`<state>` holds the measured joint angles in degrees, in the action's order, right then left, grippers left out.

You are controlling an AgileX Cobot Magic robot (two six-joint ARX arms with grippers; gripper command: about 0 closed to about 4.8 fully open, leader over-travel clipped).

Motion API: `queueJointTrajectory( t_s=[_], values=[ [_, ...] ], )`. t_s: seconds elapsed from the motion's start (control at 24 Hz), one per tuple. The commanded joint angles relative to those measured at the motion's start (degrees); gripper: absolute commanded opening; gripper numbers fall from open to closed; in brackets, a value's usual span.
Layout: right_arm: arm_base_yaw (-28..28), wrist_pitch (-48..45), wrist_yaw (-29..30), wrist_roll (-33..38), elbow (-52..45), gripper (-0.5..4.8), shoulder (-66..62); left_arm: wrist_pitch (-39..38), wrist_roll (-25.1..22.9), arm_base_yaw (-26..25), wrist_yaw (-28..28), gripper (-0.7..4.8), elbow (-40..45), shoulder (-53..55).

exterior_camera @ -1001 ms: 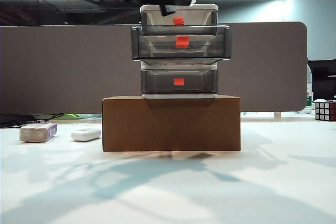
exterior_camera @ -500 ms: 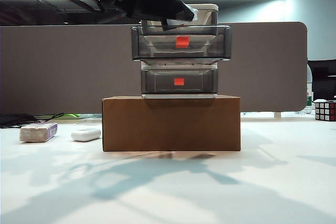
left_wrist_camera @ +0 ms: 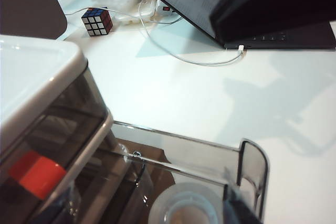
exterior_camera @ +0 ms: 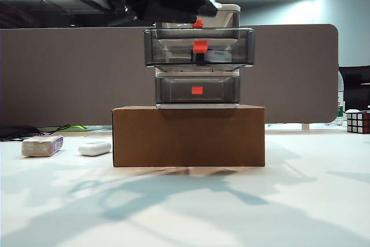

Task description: Open the second layer of the drawer on the table, pick up the transparent tape on the table and put it in, and finally close the drawer.

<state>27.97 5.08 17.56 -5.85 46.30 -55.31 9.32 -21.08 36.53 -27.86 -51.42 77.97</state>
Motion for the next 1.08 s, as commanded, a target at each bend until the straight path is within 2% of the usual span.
queueJointTrajectory(
  t_s=[0.04, 0.08, 0.13, 0.25, 0.33, 0.46, 0.67, 0.92, 1.08],
  values=[
    [0.0, -3.5, 0.0, -0.4, 0.4, -0.05, 0.1, -5.4, 2.4, 0.1, -1.9, 1.85, -0.3, -6.8],
    [0.0, -6.3, 0.0, -0.4, 0.4, -0.05, -0.2, -11.2, 4.6, 0.1, -3.3, 0.44, -0.3, -10.6],
    [0.0, -8.4, -0.4, -0.5, 1.1, -0.05, -0.8, -18.2, 5.4, 0.1, -3.5, -0.04, -0.3, -14.1],
    [0.0, -9.4, -1.0, -0.5, 5.7, -0.05, -5.5, -32.2, 5.4, 0.2, -4.6, -0.06, -0.2, -18.8],
    [0.0, -9.2, -0.9, -0.6, 10.8, -0.05, -11.0, -37.0, 5.4, 0.6, -3.9, -0.06, -0.1, -19.0],
    [0.0, -6.9, -0.9, -0.6, 18.6, -0.05, -18.9, -36.6, 5.2, 0.5, -3.0, -0.06, 0.5, -17.4],
    [0.0, -3.4, -1.2, -0.6, 28.3, -0.05, -30.3, -31.2, 5.5, 0.5, -1.7, -0.06, 0.5, -12.1],
    [0.0, 3.6, -6.5, -0.7, 28.9, -0.05, -33.8, -24.6, 5.4, 0.5, -1.3, -0.06, 0.5, -6.8],
    [0.0, 6.7, -7.6, -3.7, 28.9, -0.05, -33.8, -18.3, 5.4, 0.5, 3.5, -0.06, 0.5, -4.2]
  ],
)
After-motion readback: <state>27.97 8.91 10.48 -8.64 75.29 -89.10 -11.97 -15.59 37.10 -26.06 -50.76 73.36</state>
